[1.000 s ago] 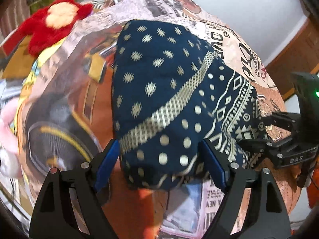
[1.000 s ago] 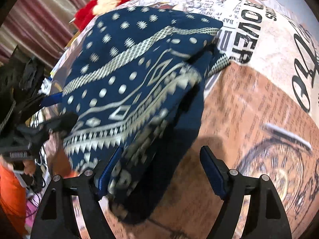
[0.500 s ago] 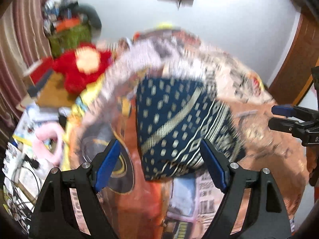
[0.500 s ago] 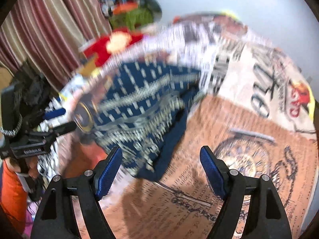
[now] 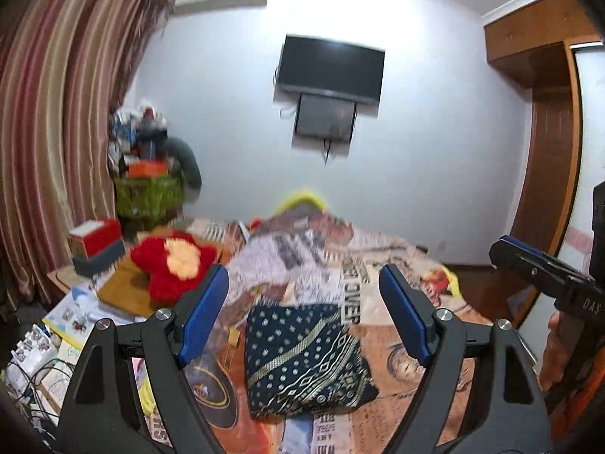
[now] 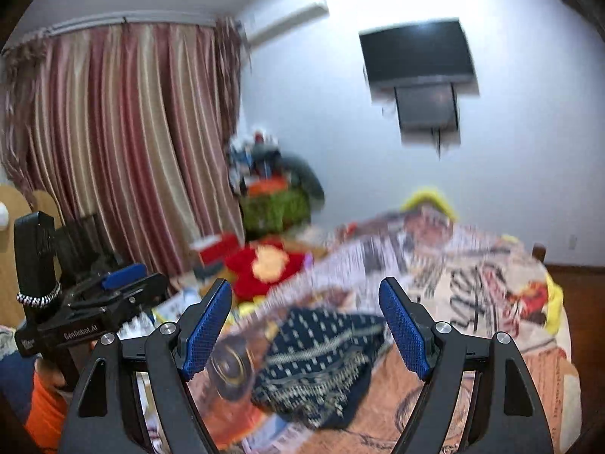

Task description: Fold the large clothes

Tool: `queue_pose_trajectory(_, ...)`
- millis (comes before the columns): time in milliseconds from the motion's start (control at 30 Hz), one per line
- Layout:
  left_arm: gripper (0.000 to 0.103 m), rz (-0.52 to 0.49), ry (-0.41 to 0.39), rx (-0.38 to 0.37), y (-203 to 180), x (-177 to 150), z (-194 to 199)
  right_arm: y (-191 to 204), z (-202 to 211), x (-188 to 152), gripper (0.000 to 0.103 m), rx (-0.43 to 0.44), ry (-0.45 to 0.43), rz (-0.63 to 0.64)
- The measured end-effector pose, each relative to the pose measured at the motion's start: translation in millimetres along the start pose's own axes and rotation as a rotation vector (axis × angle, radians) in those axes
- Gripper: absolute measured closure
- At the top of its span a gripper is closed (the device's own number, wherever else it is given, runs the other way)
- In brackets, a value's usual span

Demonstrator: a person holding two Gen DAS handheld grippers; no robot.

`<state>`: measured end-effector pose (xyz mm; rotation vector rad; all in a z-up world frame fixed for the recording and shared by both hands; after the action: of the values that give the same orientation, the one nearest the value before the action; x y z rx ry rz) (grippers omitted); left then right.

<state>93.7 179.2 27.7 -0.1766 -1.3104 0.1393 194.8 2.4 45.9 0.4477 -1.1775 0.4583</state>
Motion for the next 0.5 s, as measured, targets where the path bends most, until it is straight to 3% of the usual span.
queue_pose_trajectory(200, 0.021, -0.034, -0.093, 0.041, -22, -4, 32, 20, 50, -3, 0.024, -0.033, -0.126, -0.002)
queue_pose_trajectory(500, 0.017, -0.054, -0.08, 0.078, -33, -23, 41, 28, 78, -25, 0.008, -0.102, -0.133, 0.003)
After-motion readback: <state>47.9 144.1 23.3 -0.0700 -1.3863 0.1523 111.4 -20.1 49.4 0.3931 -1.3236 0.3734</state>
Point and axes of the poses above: each gripper's, at about its wrist camera, not at the fingertips, and z roughly against the way its jaws point, y to its left, x to its top, the point moved 2 cm from there along -z, roughly the way its jaws point, and after that the axes turned 10 degrees about -x, right-handed, at the moved point
